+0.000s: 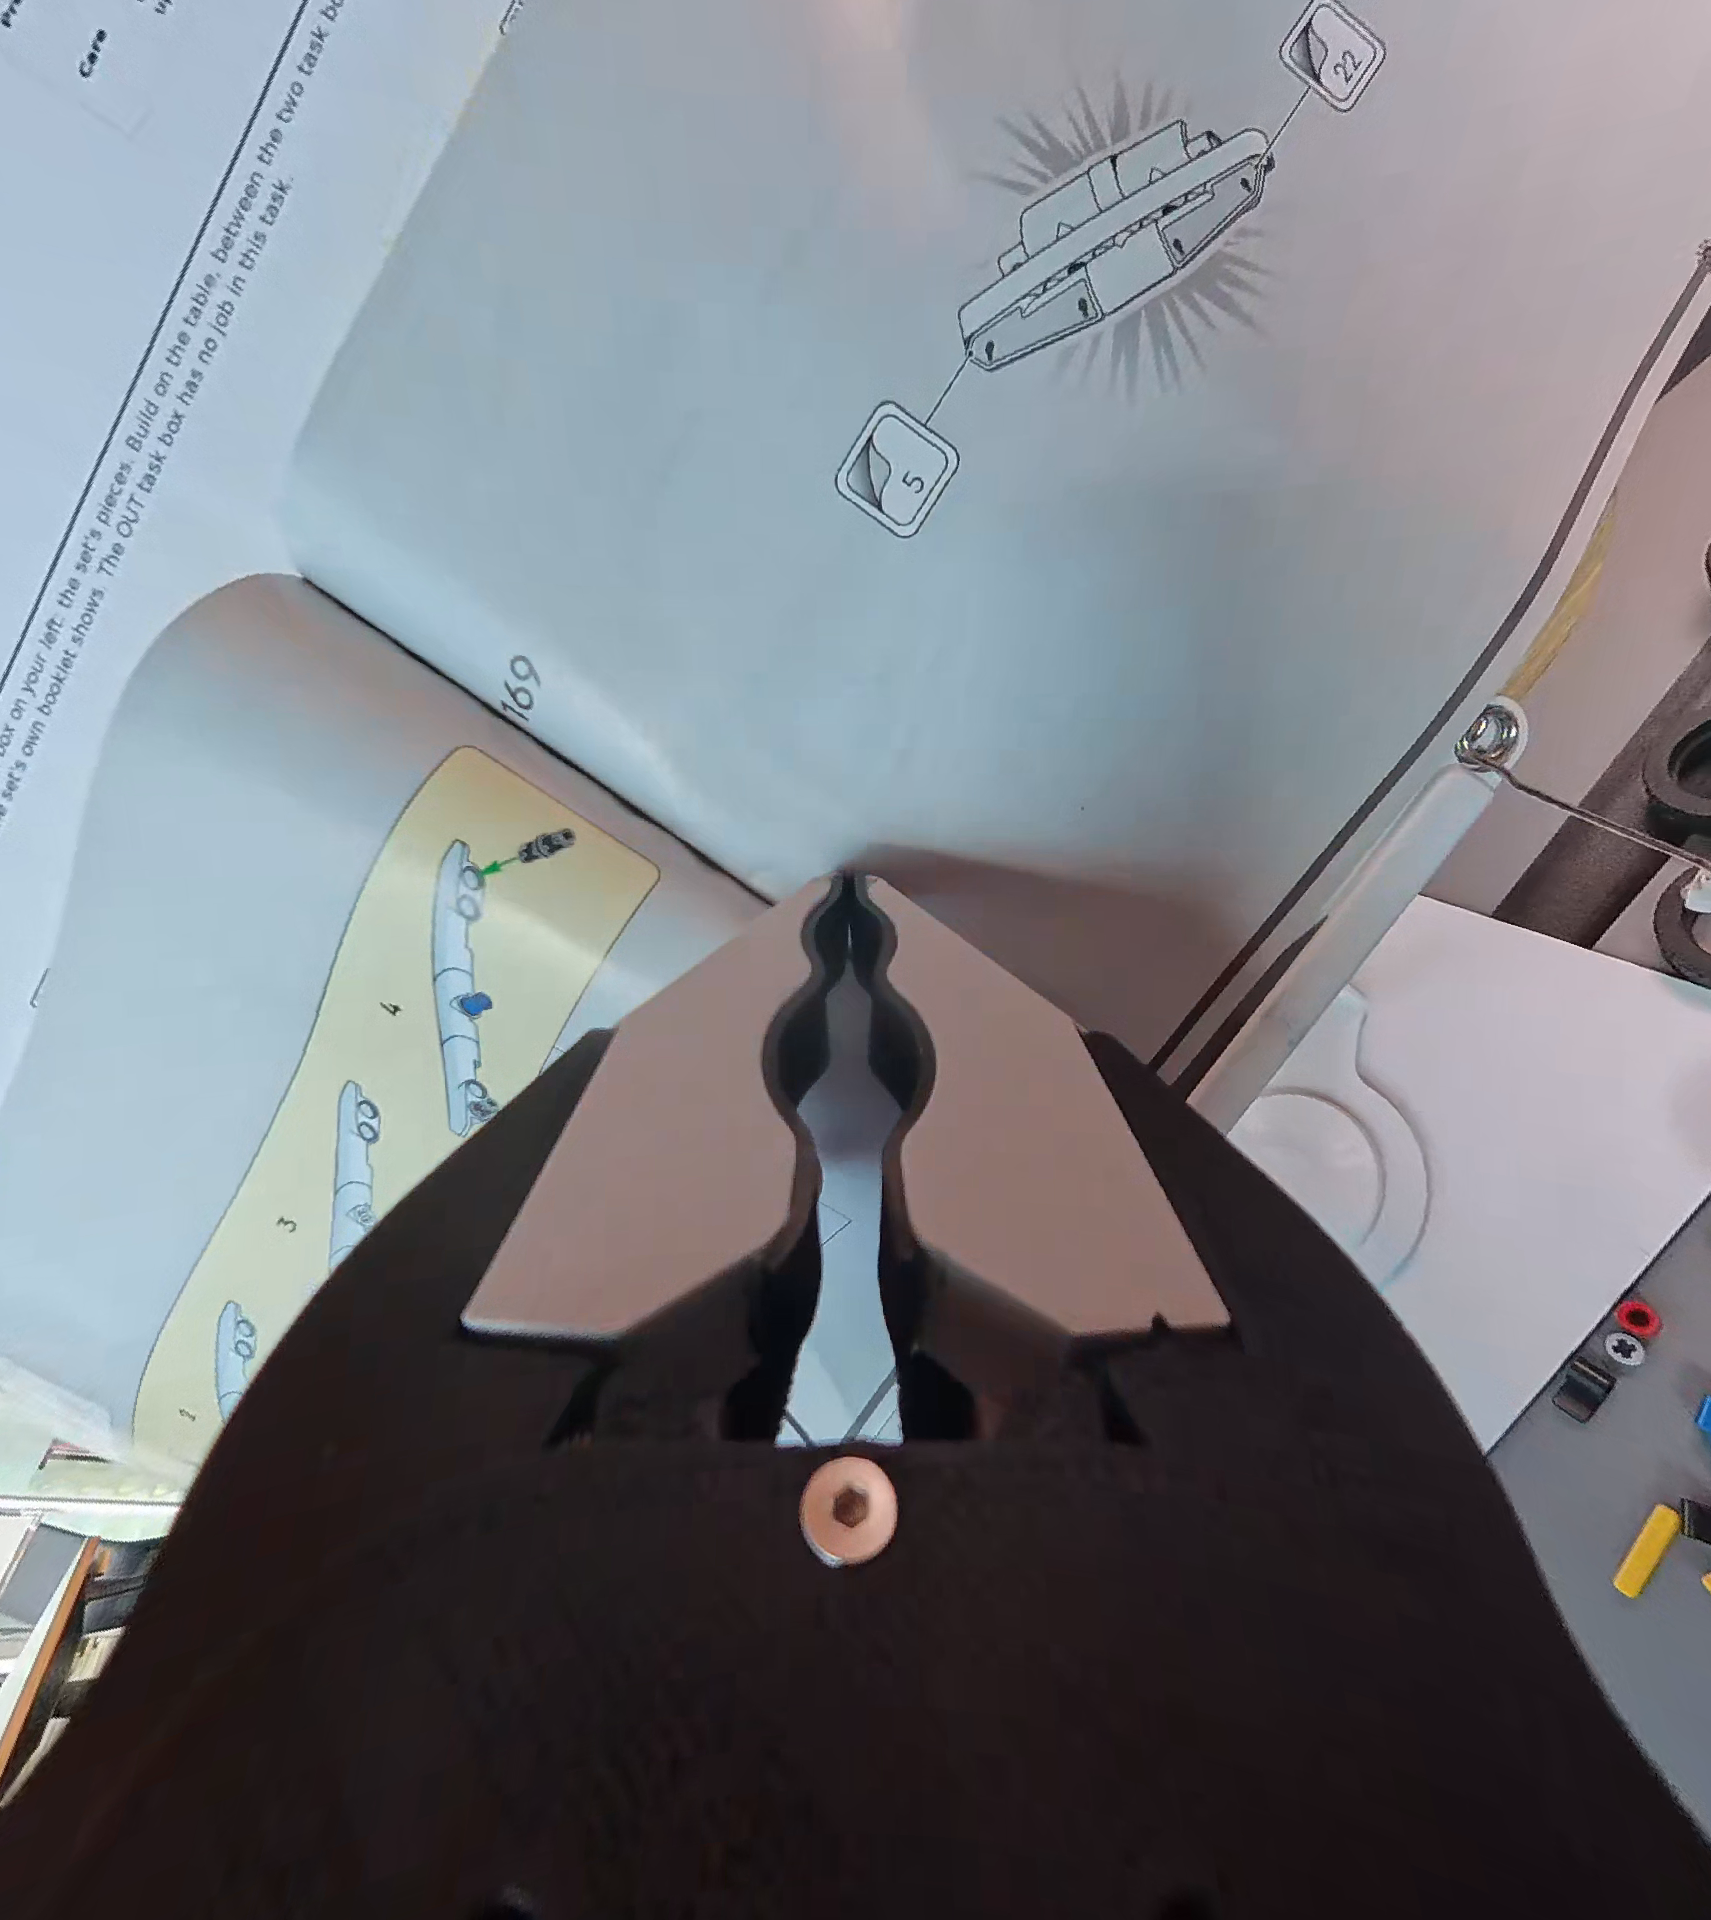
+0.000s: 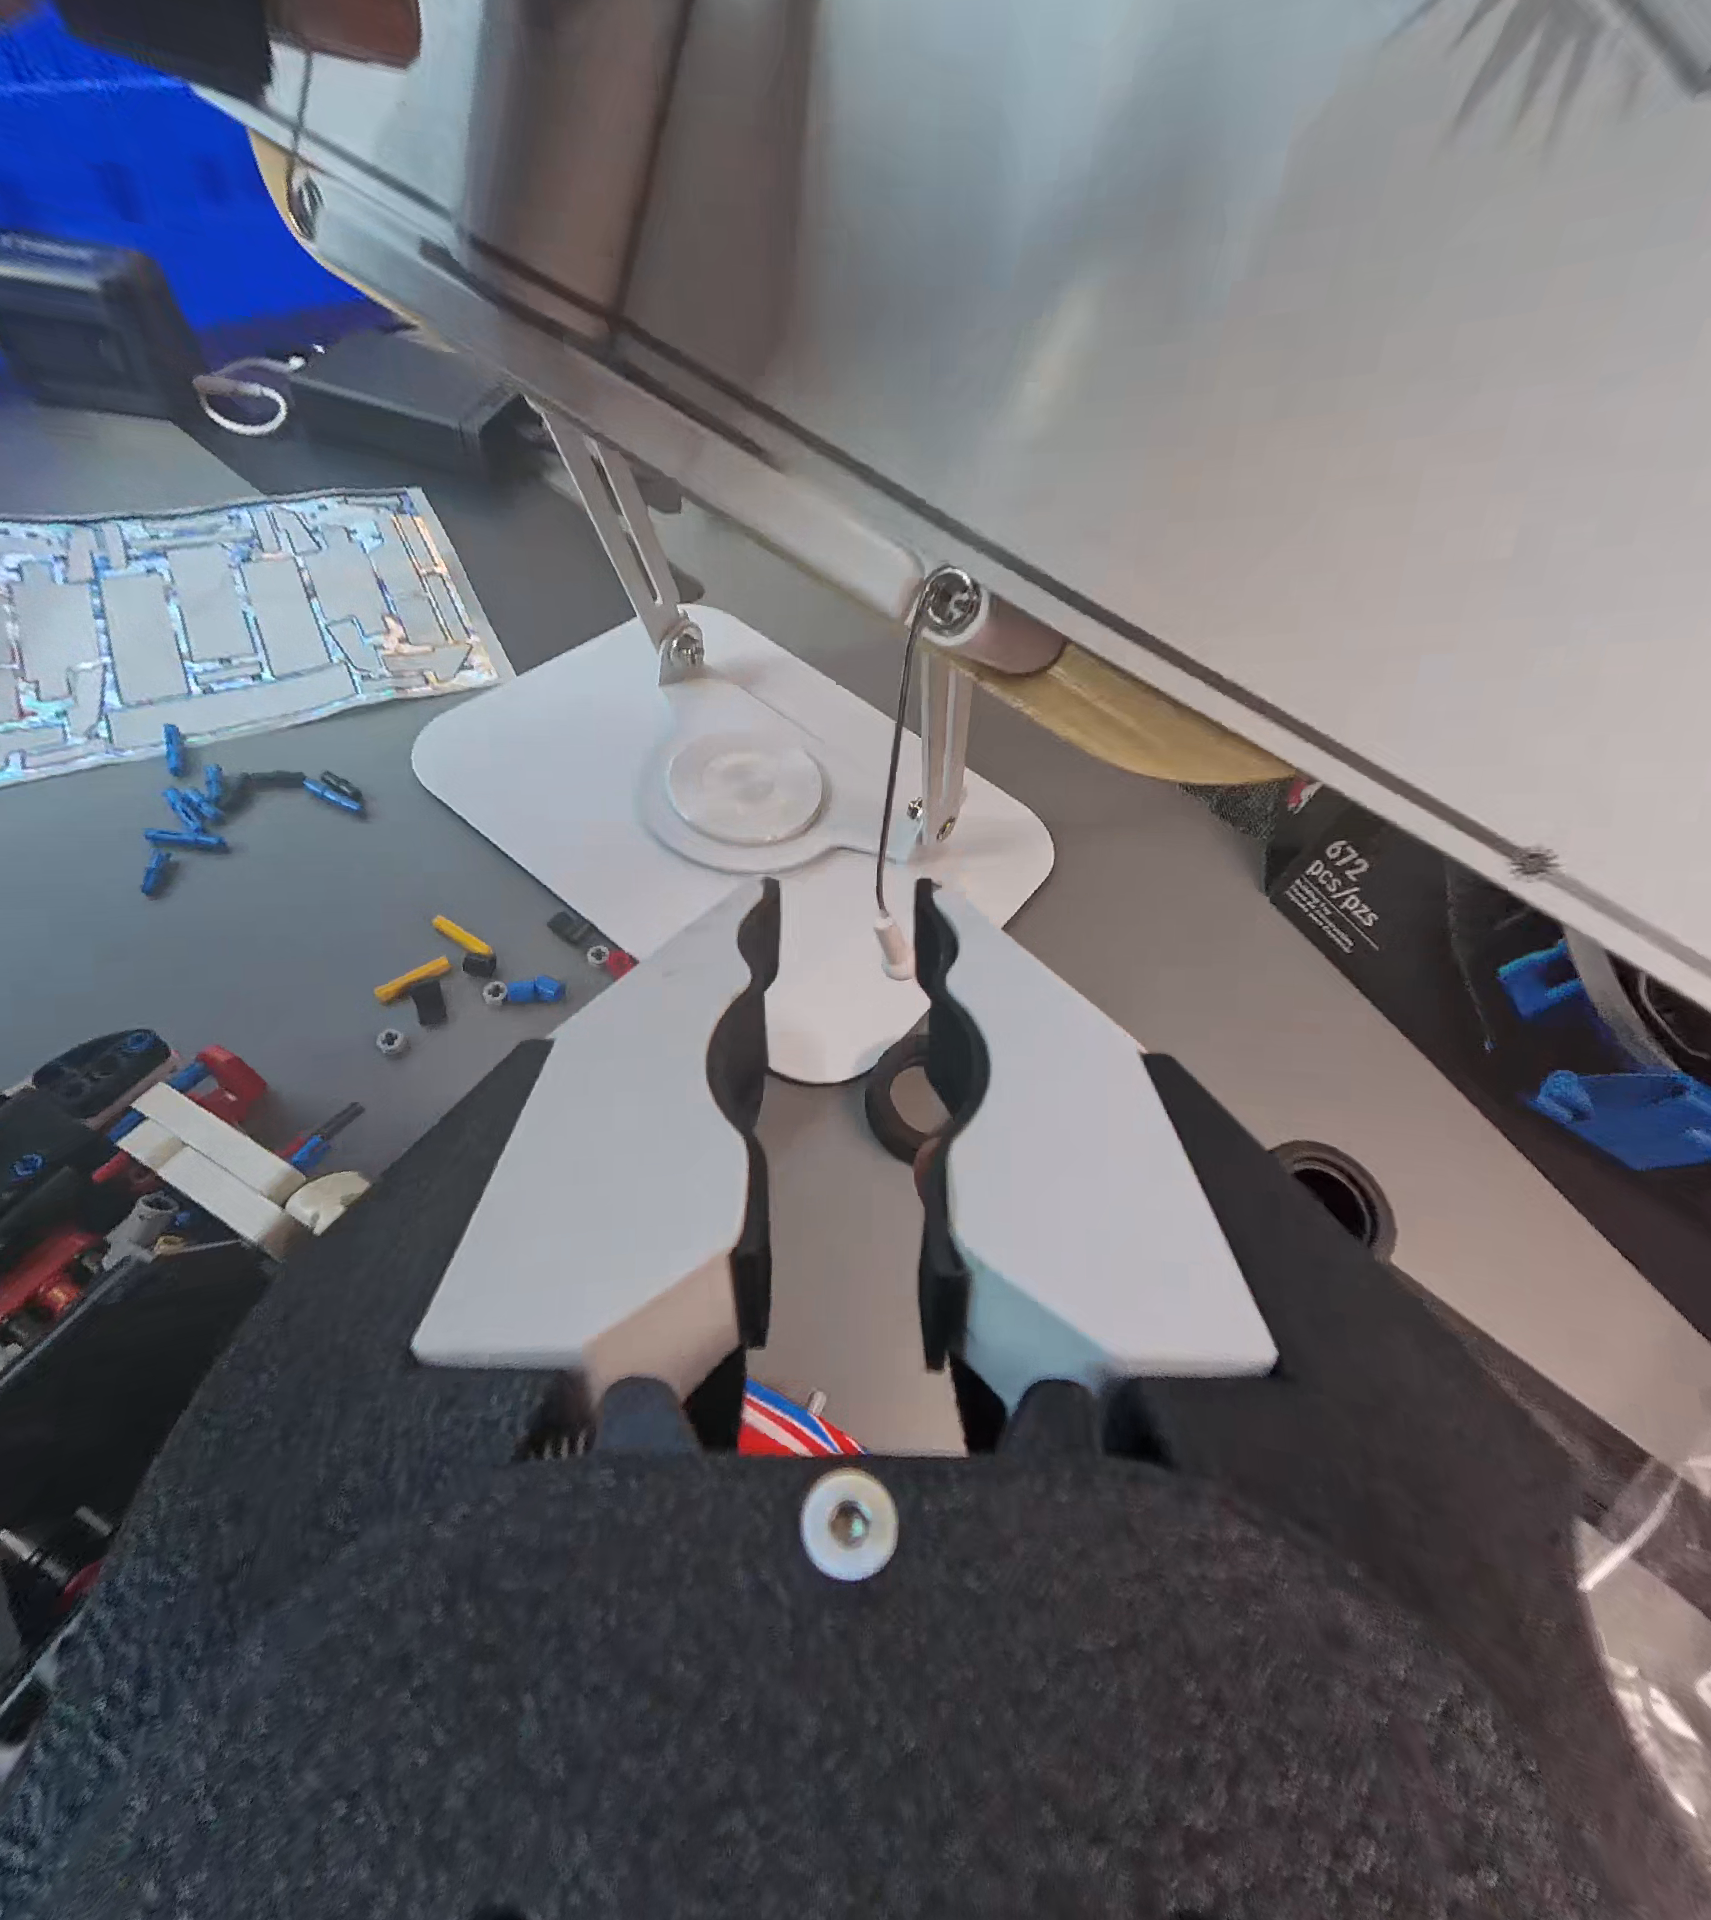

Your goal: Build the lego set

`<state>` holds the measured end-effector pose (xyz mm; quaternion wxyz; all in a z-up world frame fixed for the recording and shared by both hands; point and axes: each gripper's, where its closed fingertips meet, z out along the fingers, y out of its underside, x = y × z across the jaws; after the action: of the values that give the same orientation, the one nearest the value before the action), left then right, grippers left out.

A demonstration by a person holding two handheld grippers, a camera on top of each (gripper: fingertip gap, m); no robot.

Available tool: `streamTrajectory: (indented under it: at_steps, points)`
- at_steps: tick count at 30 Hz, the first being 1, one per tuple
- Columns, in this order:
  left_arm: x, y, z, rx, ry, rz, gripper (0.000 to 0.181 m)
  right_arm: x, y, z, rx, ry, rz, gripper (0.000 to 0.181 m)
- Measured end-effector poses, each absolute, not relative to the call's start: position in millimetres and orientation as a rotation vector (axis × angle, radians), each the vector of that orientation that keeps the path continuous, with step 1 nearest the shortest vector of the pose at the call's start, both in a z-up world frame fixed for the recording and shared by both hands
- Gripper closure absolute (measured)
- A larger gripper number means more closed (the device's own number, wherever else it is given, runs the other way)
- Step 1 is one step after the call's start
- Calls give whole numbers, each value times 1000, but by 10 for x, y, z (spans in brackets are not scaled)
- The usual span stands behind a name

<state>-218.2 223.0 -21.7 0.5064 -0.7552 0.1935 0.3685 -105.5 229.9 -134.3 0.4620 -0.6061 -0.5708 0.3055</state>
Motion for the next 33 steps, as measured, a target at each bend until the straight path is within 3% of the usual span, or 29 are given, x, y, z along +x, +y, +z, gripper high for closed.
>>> streamTrajectory:
  at_steps: [2,3,4,6,9,13,17,19,25,30,33]
  points:
    - [-2168,2227,-228,-1809,479,916,181,-1194,2363,-1422,-1451,-1413,645,145]
    - [-2161,2226,-236,-1808,484,927,181,-1268,2385,-1410,-1391,-1425,578,153]
    - [-2154,2227,-247,-1808,491,935,181,-1306,2415,-1391,-1327,-1452,480,180]
    - [-2150,2229,-270,-1806,504,949,181,-1223,2502,-1371,-1229,-1562,197,181]
    - [-2115,2255,-359,-1822,524,930,181,-916,2627,-918,-966,-1602,-271,181]
    - [-2094,2293,-423,-1816,564,1023,181,-1075,2408,-100,-609,-1511,-531,181]
    - [-2076,2280,-411,-1827,492,916,181,-1317,2421,-27,-744,-1566,-394,181]
    - [-2066,2261,-405,-1832,457,856,181,-1231,2472,-32,-916,-1460,-108,181]
    - [-2063,2254,-414,-1815,500,884,181,-728,2667,-641,-1601,-918,1012,148]
    - [-2068,2257,-428,-1822,525,924,181,-877,2649,-967,-1683,-825,1229,138]
    - [-2075,2260,-433,-1816,528,944,181,-1044,2689,-851,-1657,-791,1185,151]
